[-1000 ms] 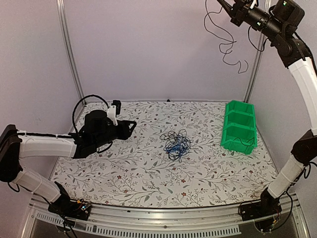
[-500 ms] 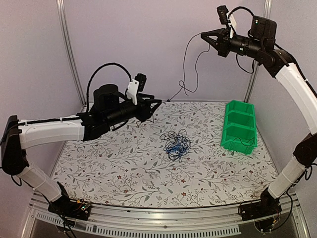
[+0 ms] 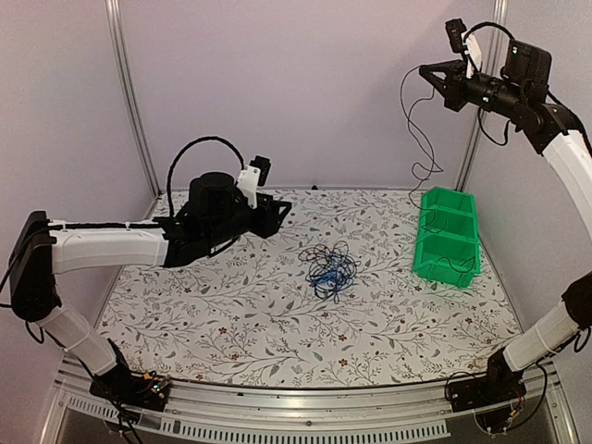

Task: Untangle the cables

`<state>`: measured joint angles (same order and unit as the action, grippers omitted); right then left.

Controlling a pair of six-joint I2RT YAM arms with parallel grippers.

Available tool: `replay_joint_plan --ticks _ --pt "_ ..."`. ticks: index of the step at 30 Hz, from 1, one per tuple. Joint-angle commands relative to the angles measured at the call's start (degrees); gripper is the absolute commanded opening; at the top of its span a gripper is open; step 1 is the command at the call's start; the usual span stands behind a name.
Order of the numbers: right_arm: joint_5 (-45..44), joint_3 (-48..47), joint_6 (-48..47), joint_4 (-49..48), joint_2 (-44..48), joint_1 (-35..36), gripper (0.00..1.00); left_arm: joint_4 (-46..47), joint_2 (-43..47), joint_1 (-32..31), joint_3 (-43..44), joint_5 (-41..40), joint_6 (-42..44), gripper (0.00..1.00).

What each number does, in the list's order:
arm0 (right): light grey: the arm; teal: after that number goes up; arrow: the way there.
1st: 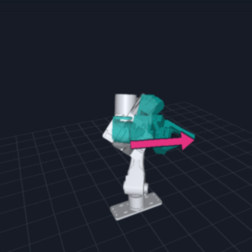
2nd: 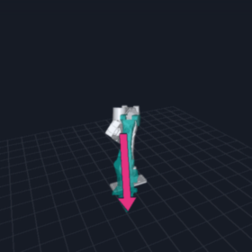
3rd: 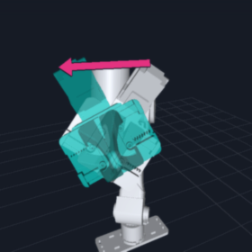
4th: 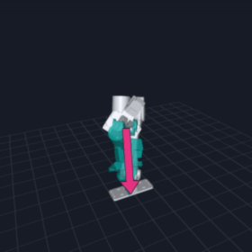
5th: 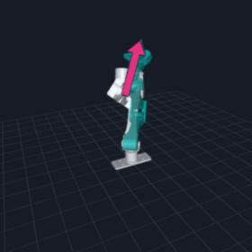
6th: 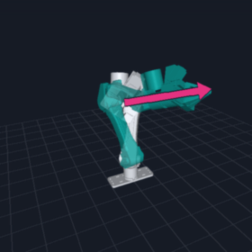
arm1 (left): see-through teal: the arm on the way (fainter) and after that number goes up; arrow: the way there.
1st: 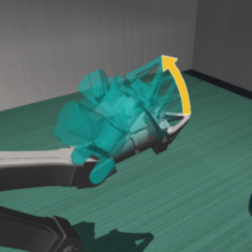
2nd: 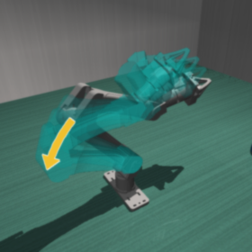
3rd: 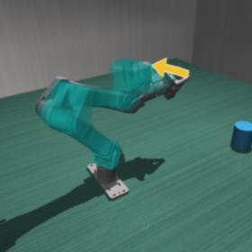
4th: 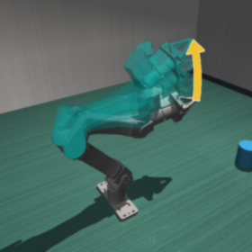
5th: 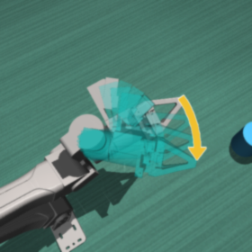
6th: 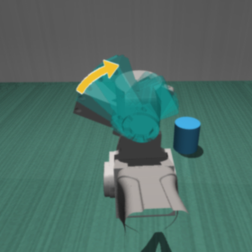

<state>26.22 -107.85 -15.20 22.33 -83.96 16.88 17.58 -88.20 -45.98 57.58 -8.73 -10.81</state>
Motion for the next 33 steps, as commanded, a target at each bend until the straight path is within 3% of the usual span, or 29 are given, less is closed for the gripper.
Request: replay_joint_plan --ticks 1,23,33 --pt "-1.1 2.4 0.0 1.3 2.4 -4.3 0.00 -1.7 -1.8 0.7 1.6 -1.0 -1.2 0.55" --pt "-5.9 15.5 -4.3 2.4 11.5 -12.6 0.00 -3.3 -7.2 2.1 7.1 3.9 0.2 0.54" --pt "-4.7 26.3 -6.6 2.3 15.1 -22.7 0.00 -3.1 -8.2 2.5 6.8 4.8 -1.6 0.54"
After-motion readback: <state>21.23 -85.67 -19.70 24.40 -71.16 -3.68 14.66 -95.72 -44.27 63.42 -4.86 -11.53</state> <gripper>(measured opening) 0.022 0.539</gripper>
